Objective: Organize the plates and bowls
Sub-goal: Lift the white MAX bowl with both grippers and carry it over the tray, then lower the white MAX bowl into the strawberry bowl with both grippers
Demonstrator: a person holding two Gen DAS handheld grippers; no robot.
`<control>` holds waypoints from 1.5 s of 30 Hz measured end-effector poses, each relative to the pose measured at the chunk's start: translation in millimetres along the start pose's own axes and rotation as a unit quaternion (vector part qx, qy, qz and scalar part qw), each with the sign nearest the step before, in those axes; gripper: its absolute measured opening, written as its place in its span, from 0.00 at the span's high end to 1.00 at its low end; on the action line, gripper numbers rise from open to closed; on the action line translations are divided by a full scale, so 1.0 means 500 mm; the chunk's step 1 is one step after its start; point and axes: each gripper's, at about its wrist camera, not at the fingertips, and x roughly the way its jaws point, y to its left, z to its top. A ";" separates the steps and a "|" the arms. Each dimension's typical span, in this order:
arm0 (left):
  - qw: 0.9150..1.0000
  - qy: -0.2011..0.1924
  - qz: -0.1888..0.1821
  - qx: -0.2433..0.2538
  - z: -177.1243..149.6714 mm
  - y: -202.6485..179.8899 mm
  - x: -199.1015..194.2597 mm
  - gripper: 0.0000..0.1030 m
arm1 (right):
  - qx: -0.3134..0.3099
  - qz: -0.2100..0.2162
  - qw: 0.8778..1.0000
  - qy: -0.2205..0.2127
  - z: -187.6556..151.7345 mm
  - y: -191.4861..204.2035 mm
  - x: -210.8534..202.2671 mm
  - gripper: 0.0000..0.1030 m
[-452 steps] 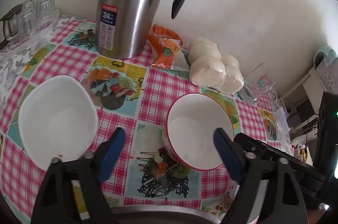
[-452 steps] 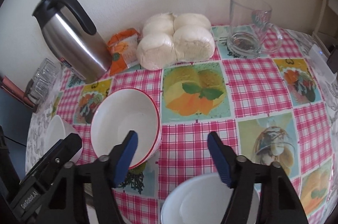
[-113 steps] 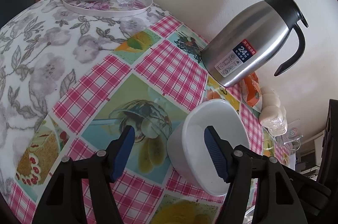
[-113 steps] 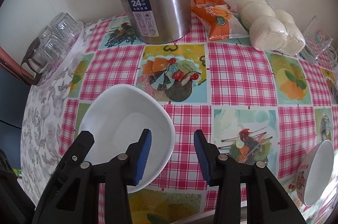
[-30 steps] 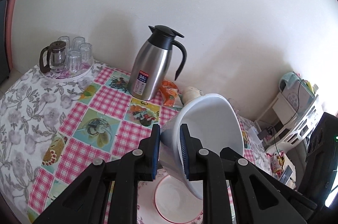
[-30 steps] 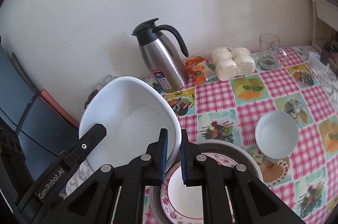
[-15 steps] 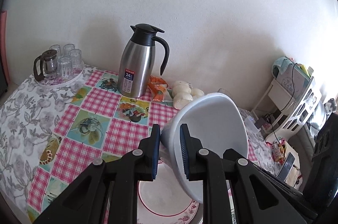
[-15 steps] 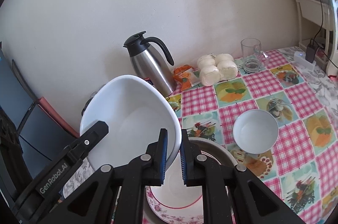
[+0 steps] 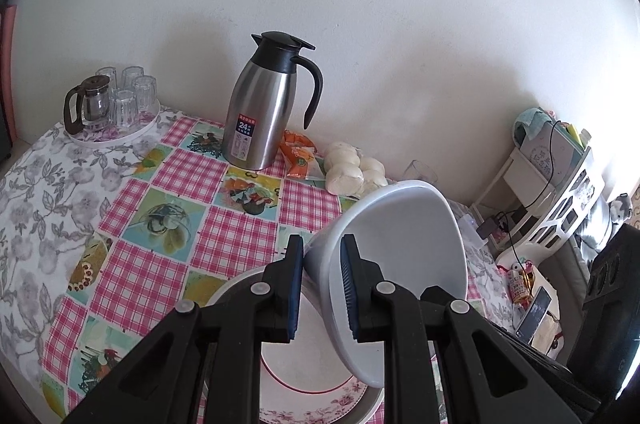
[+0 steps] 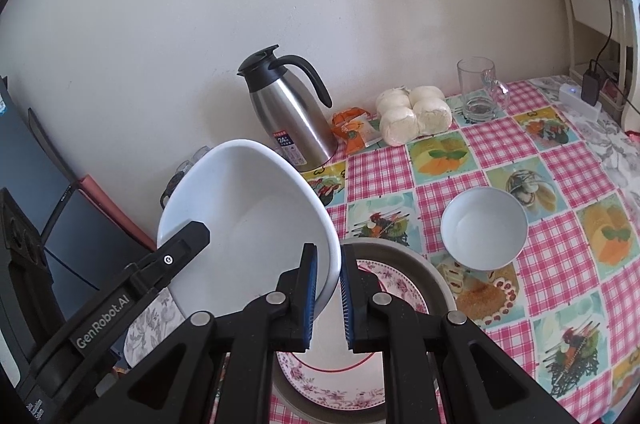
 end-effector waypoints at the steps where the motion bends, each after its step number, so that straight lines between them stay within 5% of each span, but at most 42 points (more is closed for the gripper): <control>1: 1.000 0.003 0.001 0.000 -0.002 0.000 0.002 0.81 | 0.001 0.001 1.000 0.002 -0.001 -0.002 0.000 0.88; 45: 0.989 0.133 0.057 -0.031 -0.081 0.050 0.126 0.81 | 0.014 -0.034 0.992 0.120 -0.048 -0.043 0.112 0.86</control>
